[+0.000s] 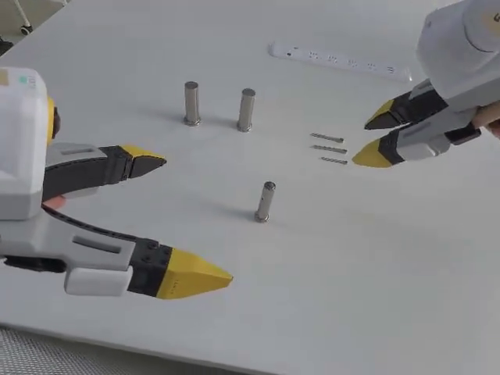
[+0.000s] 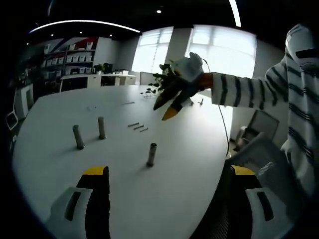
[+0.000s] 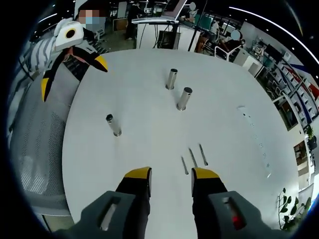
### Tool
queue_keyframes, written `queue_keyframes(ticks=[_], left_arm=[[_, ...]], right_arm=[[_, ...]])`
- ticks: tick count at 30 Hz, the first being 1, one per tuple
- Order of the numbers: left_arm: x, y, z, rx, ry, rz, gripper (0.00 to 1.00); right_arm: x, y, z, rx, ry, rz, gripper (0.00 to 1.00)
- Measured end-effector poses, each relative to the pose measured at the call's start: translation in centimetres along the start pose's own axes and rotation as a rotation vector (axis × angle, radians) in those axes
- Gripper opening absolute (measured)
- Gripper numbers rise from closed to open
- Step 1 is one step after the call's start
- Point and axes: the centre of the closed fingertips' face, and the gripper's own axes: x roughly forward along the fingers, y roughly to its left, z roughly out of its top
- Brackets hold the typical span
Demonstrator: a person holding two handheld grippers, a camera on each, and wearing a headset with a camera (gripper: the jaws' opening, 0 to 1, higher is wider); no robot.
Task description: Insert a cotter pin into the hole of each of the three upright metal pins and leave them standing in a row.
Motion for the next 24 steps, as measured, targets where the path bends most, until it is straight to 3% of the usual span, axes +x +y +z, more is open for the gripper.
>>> queue_keyframes(ticks=[6, 14, 24], left_arm=[[-0.3, 0.2, -0.4, -0.015, 0.004, 0.027, 0.99], [-0.8, 0.7, -0.7, -0.021, 0.006, 0.041, 0.99], [-1.3, 1.2, -1.6, -0.032, 0.019, 0.054, 0.99]], right_arm=[[2.3, -1.3, -1.4, 0.024, 0.041, 0.042, 0.17], [4.2, -1.6, -3.1, 0.005, 0.125, 0.076, 0.14], [5.6, -2.3, -2.9, -0.025, 0.160, 0.080, 0.10]])
